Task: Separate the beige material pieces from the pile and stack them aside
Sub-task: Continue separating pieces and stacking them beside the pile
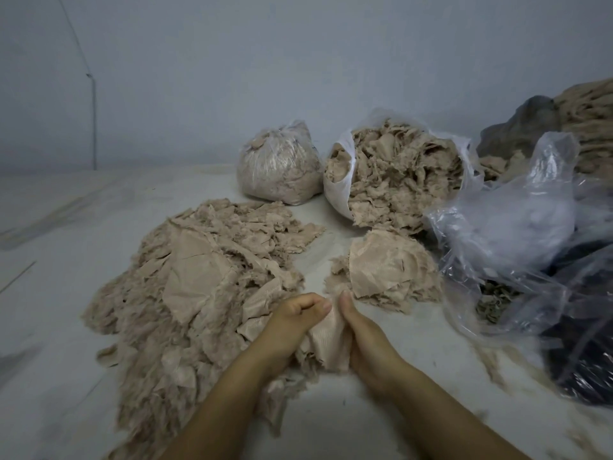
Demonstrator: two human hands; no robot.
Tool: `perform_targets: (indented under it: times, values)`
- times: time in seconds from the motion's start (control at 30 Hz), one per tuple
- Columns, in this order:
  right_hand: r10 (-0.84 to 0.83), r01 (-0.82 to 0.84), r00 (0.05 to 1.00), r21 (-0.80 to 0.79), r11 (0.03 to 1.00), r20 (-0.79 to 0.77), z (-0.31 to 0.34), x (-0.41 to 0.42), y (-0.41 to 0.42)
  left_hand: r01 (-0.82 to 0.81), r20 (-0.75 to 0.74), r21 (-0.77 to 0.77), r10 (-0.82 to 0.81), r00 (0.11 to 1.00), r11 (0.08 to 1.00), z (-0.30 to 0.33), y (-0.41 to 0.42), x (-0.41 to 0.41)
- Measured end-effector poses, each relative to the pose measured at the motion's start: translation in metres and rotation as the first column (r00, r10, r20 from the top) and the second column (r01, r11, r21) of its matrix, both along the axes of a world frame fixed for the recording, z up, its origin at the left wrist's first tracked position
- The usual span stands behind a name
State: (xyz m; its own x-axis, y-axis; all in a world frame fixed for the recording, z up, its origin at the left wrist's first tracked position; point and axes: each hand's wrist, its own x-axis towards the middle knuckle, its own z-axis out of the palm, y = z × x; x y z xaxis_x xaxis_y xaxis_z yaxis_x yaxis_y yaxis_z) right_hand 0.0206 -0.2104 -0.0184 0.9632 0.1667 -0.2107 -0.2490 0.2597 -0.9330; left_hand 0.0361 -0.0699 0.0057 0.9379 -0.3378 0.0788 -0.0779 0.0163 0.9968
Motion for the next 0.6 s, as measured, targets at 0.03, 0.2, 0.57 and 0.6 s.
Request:
perform_targets:
  times: [0.03,0.2,0.57,0.6]
  values:
    - [-0.004,0.005,1.0,0.048,0.999,-0.009,-0.001,-0.002,0.003,-0.002,-0.018,-0.037,0.001,1.0,0.999,0.001,0.002,0.0]
    - [-0.282,0.287,0.957,-0.1,0.953,0.065,-0.002,-0.005,-0.003,-0.051,-0.039,-0.026,0.05,0.998,0.998,0.001,0.017,0.004]
    - [-0.443,0.519,0.833,-0.192,0.833,0.332,0.015,0.005,-0.017,-0.131,0.012,0.21,0.132,0.991,0.969,-0.011,0.015,0.007]
    - [-0.463,0.54,0.816,-0.17,0.824,0.346,0.017,0.007,-0.02,-0.185,0.019,0.232,0.185,0.982,0.955,-0.012,0.016,0.009]
